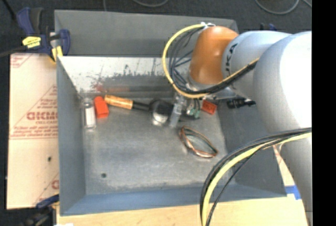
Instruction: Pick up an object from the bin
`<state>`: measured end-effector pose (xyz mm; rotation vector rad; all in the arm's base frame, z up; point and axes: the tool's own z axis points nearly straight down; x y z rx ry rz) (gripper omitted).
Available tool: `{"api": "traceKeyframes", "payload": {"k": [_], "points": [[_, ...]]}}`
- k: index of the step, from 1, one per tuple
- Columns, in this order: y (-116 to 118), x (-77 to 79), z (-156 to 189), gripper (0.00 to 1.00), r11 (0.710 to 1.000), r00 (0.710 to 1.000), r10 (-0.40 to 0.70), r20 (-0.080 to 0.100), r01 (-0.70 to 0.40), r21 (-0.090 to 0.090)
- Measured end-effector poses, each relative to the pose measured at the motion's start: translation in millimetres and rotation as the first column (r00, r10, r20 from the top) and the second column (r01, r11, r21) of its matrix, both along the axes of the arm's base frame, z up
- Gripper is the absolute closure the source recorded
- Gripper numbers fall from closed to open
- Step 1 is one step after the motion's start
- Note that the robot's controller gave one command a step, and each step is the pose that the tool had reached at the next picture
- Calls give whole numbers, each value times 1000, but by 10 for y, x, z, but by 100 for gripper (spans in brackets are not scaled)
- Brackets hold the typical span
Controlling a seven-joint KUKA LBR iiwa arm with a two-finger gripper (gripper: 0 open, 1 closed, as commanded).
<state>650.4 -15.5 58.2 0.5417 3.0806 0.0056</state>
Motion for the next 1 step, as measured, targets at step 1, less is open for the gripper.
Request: {"api": "traceKeyframes", "payload": {"k": [1], "points": [[-1,-1,35,100,1000,1000,-6,0,6,0]]}}
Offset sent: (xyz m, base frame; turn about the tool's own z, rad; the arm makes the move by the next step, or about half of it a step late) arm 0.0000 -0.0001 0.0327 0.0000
